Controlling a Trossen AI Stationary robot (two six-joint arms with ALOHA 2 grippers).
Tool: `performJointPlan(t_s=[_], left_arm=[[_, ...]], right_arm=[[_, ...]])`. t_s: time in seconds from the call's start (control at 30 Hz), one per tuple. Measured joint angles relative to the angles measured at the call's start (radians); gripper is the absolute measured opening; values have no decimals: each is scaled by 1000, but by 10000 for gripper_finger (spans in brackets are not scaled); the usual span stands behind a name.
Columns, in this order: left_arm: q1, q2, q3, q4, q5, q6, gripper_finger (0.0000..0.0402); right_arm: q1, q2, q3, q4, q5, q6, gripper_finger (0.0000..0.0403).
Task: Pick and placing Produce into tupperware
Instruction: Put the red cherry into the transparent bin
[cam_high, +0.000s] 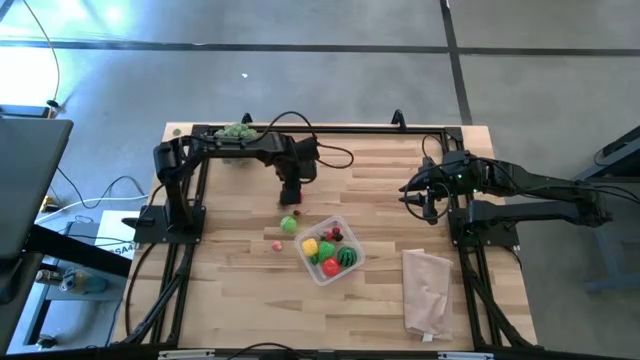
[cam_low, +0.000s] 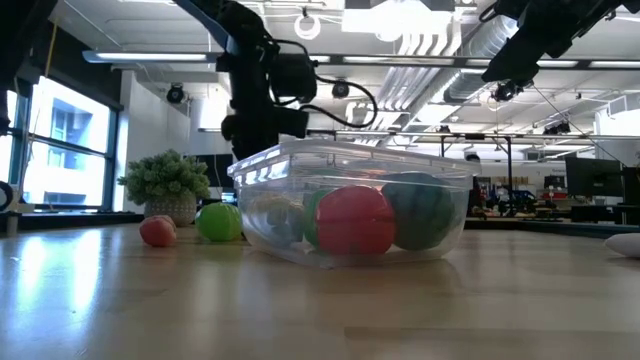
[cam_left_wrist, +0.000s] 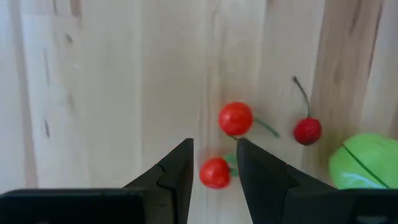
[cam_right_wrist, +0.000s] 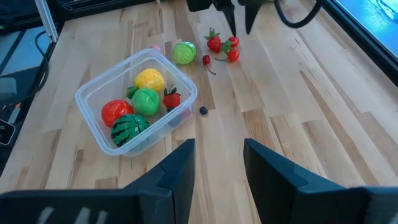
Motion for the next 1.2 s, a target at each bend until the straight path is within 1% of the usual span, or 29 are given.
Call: performJointPlan(t_s=[0.17, 0.3, 0.4, 0.5, 0.67, 0.87, 1.0, 1.2], left_arm=[[-3, 0, -2, 13, 8, 48, 111], [-17, 14, -2, 16, 41, 79, 111], [-31, 26, -2, 14, 30, 93, 118], [-37, 36, -4, 6, 2, 104, 134], [-48, 35, -2, 26, -21, 106, 173], [-48, 44, -2, 41, -20, 150, 206], [-48, 52, -1, 46, -8, 154, 210], [-48, 69, -1, 37, -8, 158, 200]], right_arm=[[0, 0, 0, 0, 0, 0, 129], [0, 0, 0, 0, 0, 0, 129], [0, 0, 0, -1, 0, 0, 129], [0, 0, 0, 0, 0, 0, 129], [0, 0, 0, -4, 0, 0, 129], [0, 0, 0, -4, 0, 0, 129], [0, 0, 0, -4, 0, 0, 129], [0, 0, 0, -4, 0, 0, 129]])
